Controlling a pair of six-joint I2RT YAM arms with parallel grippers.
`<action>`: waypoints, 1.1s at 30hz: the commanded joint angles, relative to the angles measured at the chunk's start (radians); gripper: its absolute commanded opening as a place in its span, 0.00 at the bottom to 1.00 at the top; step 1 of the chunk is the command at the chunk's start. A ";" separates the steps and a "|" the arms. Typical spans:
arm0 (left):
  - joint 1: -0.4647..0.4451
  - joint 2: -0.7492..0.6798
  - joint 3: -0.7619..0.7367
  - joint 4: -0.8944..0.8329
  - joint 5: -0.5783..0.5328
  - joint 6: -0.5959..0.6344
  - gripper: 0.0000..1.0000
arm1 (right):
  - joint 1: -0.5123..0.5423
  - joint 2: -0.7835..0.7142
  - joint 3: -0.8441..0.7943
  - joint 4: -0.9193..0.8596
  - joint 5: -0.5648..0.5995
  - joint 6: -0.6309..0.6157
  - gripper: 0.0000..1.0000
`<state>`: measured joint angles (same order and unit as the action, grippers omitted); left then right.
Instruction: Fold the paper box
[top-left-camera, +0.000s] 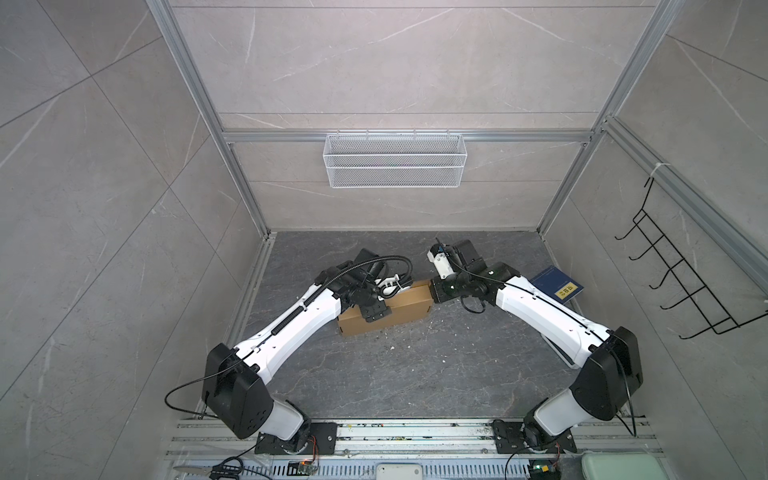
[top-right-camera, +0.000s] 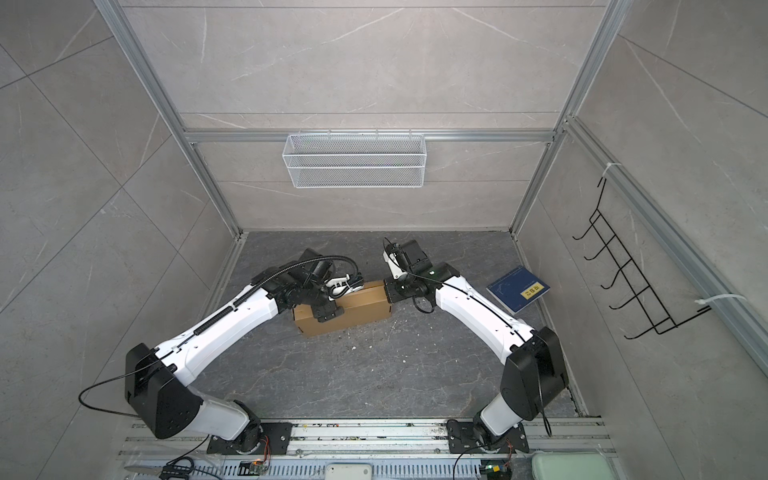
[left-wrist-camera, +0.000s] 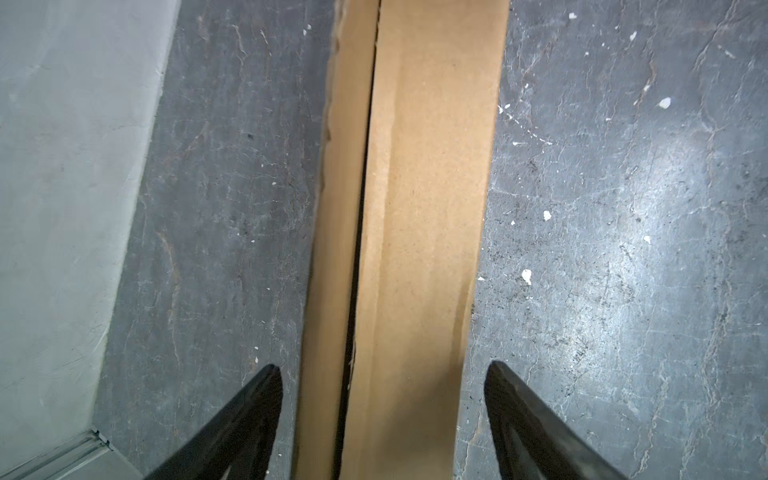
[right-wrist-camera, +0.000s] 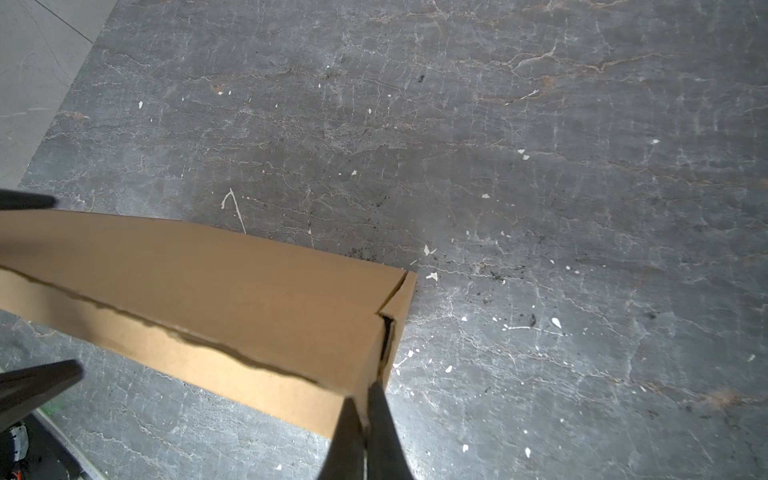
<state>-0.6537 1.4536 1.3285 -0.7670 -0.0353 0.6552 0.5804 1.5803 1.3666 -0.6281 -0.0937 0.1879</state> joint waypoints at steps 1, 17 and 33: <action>0.005 -0.063 -0.030 0.061 -0.052 -0.063 0.81 | 0.008 0.021 -0.006 -0.044 -0.007 -0.002 0.00; 0.110 -0.226 -0.022 -0.034 -0.078 -0.465 0.78 | 0.009 0.018 -0.013 -0.044 0.000 -0.004 0.00; 0.451 -0.437 -0.169 -0.242 0.176 -0.683 0.68 | 0.008 0.032 0.002 -0.047 0.000 -0.011 0.00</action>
<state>-0.2359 1.0069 1.1744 -0.9573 0.0589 0.0113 0.5804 1.5822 1.3670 -0.6247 -0.0933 0.1875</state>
